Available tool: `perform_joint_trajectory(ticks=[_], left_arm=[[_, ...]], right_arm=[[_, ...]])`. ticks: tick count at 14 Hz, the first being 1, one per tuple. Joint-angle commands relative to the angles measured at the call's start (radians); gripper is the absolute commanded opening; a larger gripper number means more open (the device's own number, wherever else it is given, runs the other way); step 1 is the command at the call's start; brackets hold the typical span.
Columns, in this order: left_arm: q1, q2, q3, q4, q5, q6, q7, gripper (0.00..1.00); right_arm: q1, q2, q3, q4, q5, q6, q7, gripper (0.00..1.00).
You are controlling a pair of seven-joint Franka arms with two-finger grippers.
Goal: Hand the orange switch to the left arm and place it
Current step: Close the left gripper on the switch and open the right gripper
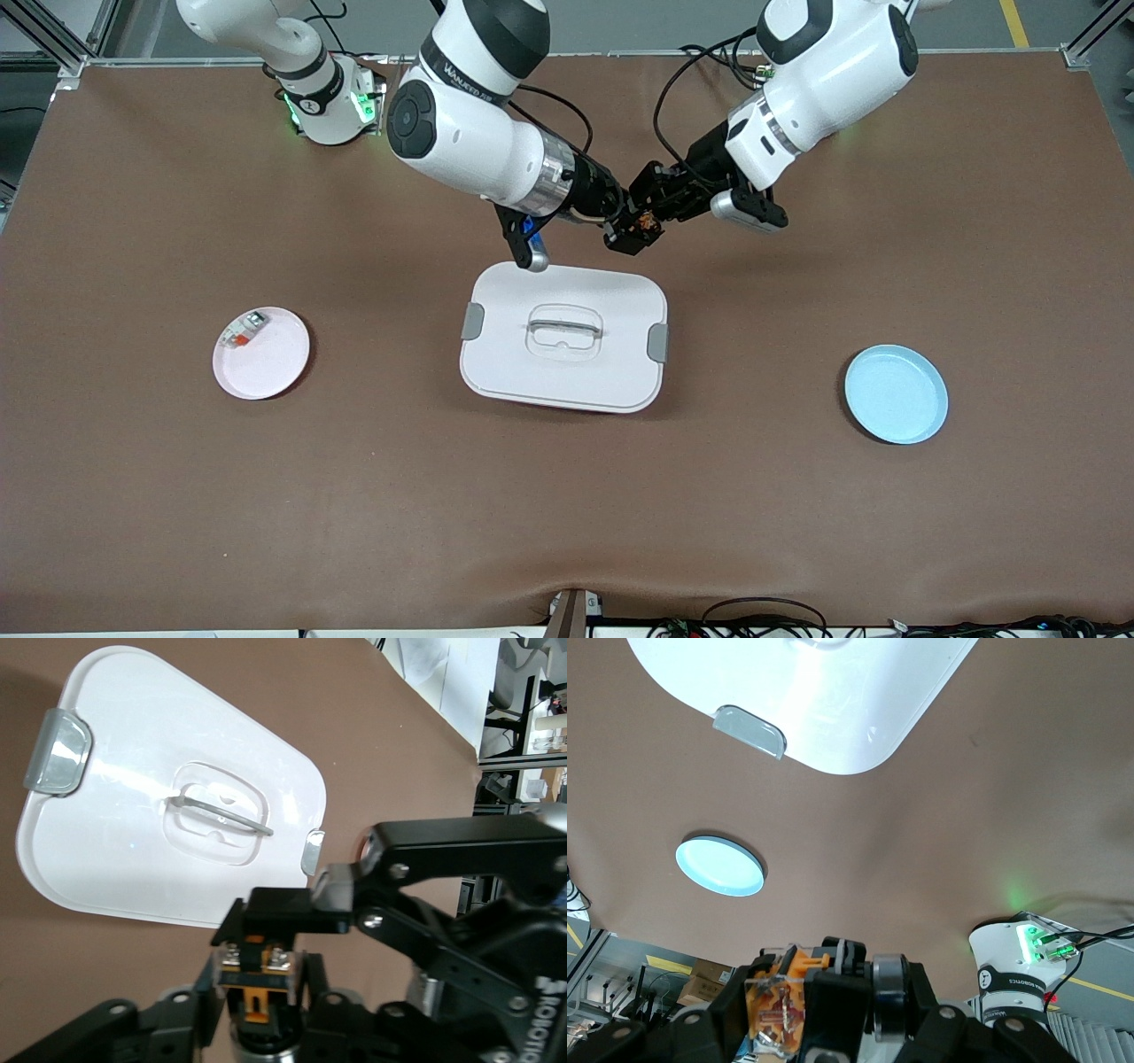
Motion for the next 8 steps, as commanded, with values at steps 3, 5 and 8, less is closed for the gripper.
perform_joint_trajectory(ticks=[3, 5, 8], left_arm=[[0.017, -0.005, -0.008, 0.007, -0.017, 0.009, 0.012, 0.00], [0.024, -0.004, -0.006, 0.014, -0.008, 0.009, 0.009, 0.00], [0.052, -0.004, -0.004, 0.040, -0.005, 0.005, 0.006, 0.00]], right_arm=[[-0.002, 0.009, -0.006, 0.027, 0.018, -0.010, 0.009, 0.33], [-0.002, 0.009, -0.006, 0.027, 0.018, -0.010, 0.009, 0.33], [-0.002, 0.008, -0.006, 0.027, 0.018, -0.011, 0.009, 0.35]])
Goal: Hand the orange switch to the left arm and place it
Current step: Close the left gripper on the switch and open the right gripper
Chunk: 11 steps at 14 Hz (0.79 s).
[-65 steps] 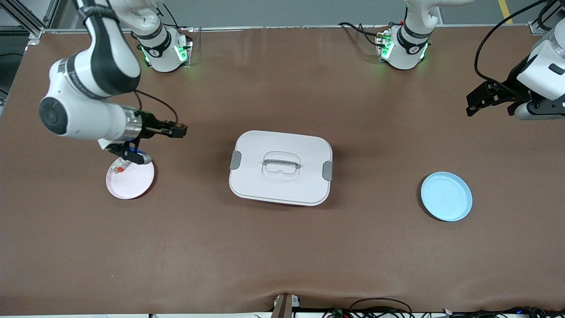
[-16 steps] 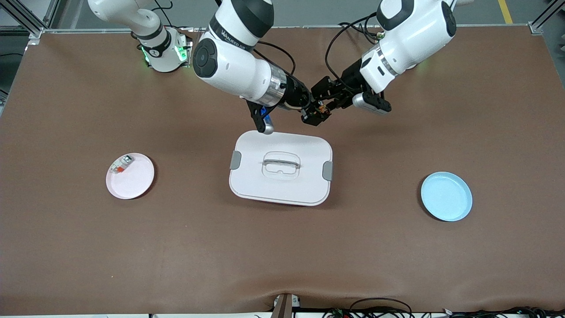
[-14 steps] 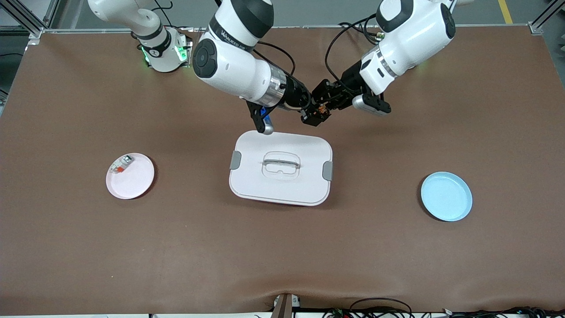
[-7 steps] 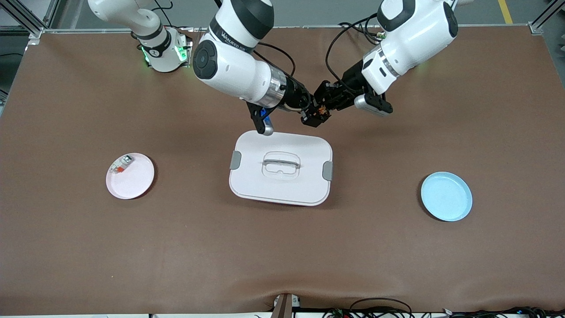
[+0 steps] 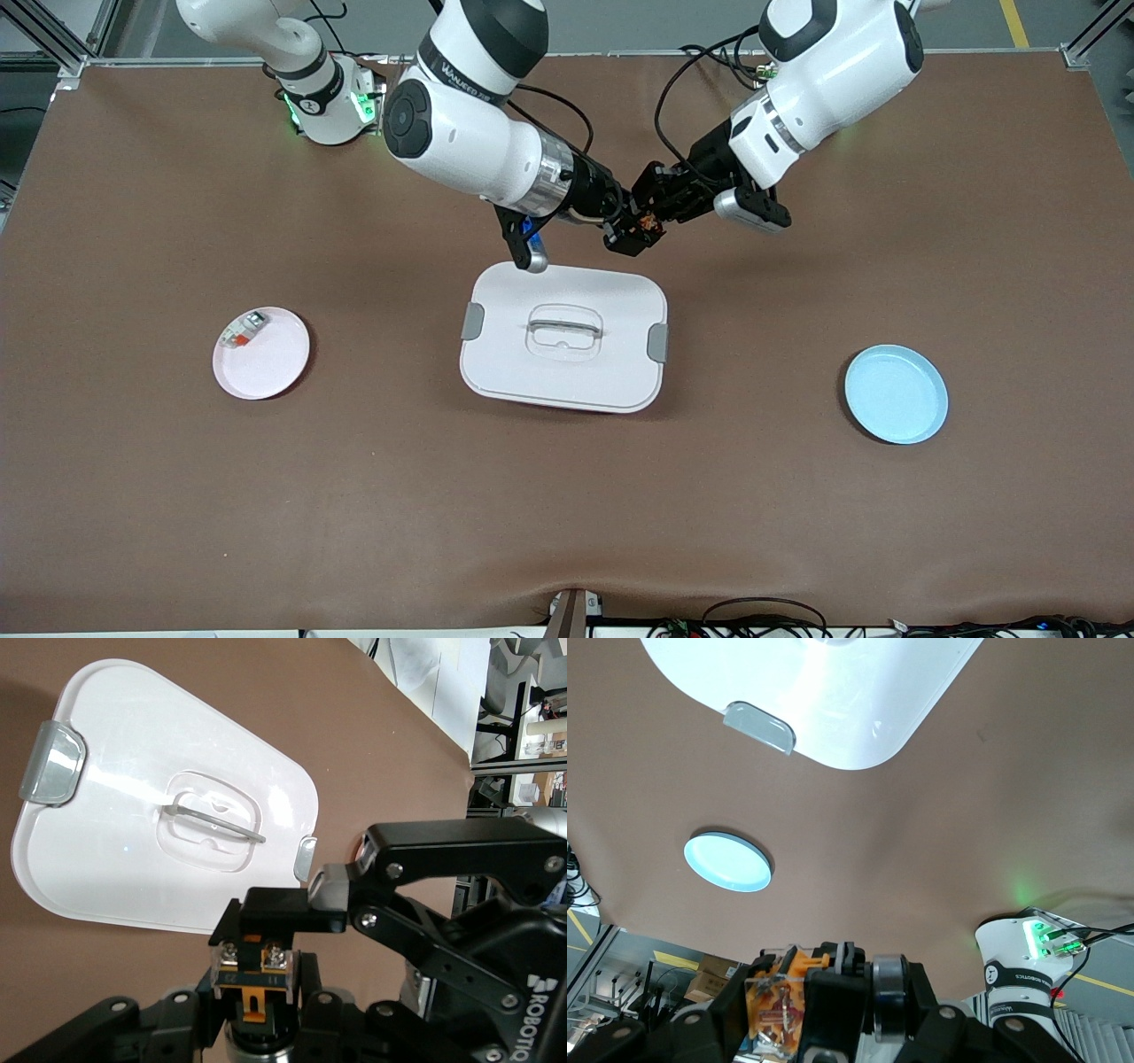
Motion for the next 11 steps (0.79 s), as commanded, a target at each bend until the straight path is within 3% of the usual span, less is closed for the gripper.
perform_joint_trajectory(ticks=[1, 4, 11], left_arm=[[0.053, -0.005, -0.004, 0.030, -0.003, 0.004, 0.003, 0.00], [0.079, -0.004, -0.003, 0.042, 0.033, 0.002, 0.003, 0.00], [0.140, -0.004, -0.003, 0.042, 0.189, -0.007, 0.002, 0.00]], right_arm=[[-0.002, 0.006, -0.002, 0.014, 0.012, -0.019, 0.010, 0.50], [-0.003, 0.005, -0.002, 0.014, 0.013, -0.020, 0.010, 1.00], [-0.041, -0.037, -0.010, 0.013, -0.002, -0.087, -0.002, 1.00]])
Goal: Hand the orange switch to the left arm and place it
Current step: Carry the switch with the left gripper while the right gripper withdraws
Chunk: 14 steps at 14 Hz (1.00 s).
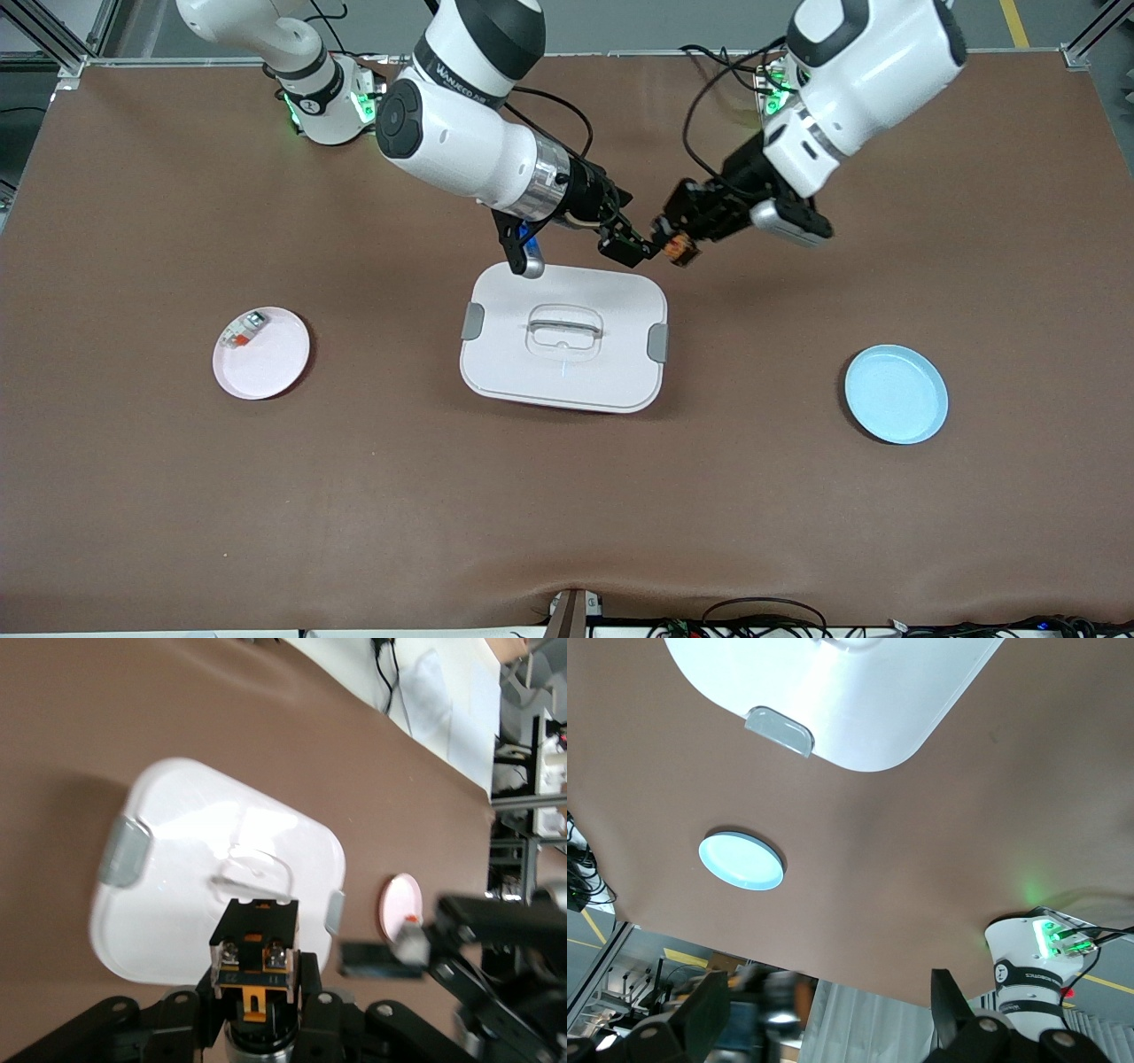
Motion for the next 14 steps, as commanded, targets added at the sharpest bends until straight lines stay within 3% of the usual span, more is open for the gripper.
perform_joint_trajectory(ticks=[1, 6, 9, 14], left_arm=[[0.028, -0.003, -0.005, 0.012, 0.061, -0.008, -0.003, 0.00], [0.111, -0.002, -0.006, 0.020, 0.277, -0.089, -0.003, 0.00], [0.169, 0.013, -0.006, 0.021, 0.432, -0.123, 0.011, 0.00], [0.318, 0.095, -0.006, 0.082, 0.598, -0.252, 0.202, 0.00]], right_arm=[[-0.054, -0.053, 0.003, -0.011, -0.009, -0.099, -0.017, 1.00], [-0.209, -0.133, 0.001, -0.027, -0.028, -0.392, -0.337, 1.00], [-0.221, -0.173, 0.003, -0.076, -0.238, -0.457, -0.471, 1.00], [-0.287, -0.289, 0.001, -0.244, -0.416, -0.455, -0.783, 1.00]])
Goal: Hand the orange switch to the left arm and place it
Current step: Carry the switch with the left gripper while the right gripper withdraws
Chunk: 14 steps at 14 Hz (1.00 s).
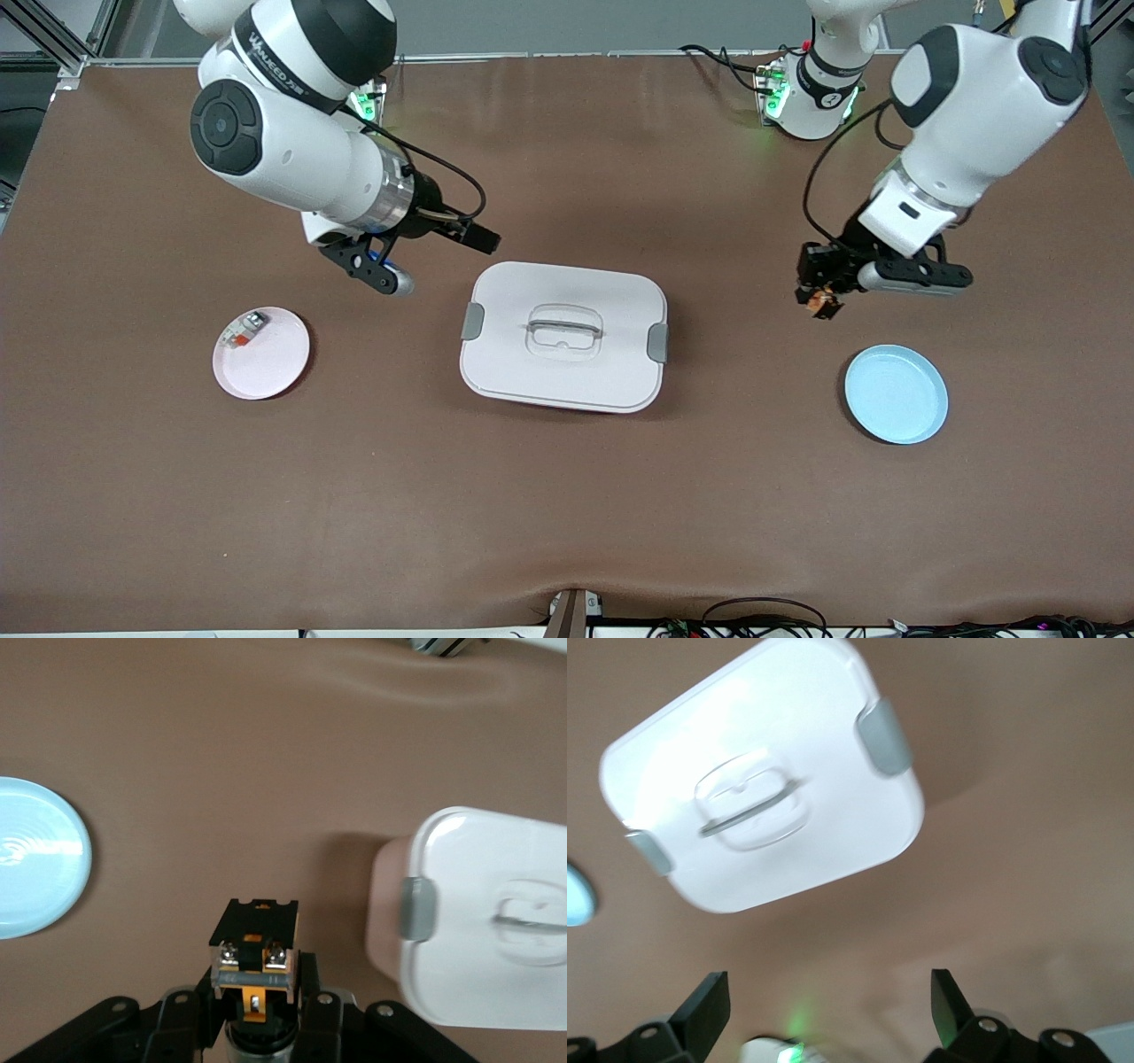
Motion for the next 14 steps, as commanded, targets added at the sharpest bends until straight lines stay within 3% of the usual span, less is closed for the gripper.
perform_joint_trajectory(ticks=[1, 5, 11, 14], left_arm=[[0.085, 0.068, -0.010, 0.067, 0.075, -0.071, 0.135, 0.00], [0.147, 0.132, -0.009, 0.076, 0.207, -0.078, 0.272, 0.00], [0.207, 0.244, -0.004, 0.096, 0.457, -0.078, 0.427, 0.00], [0.227, 0.289, -0.004, 0.105, 0.517, -0.078, 0.514, 0.00]], right_arm=[[-0.070, -0.111, 0.013, -0.134, -0.103, 0.009, -0.194, 1.00], [-0.142, -0.165, 0.013, -0.204, -0.252, 0.016, -0.412, 1.00], [-0.280, -0.187, 0.013, -0.214, -0.325, 0.018, -0.683, 1.00], [-0.331, -0.188, 0.013, -0.208, -0.329, 0.019, -0.772, 1.00]])
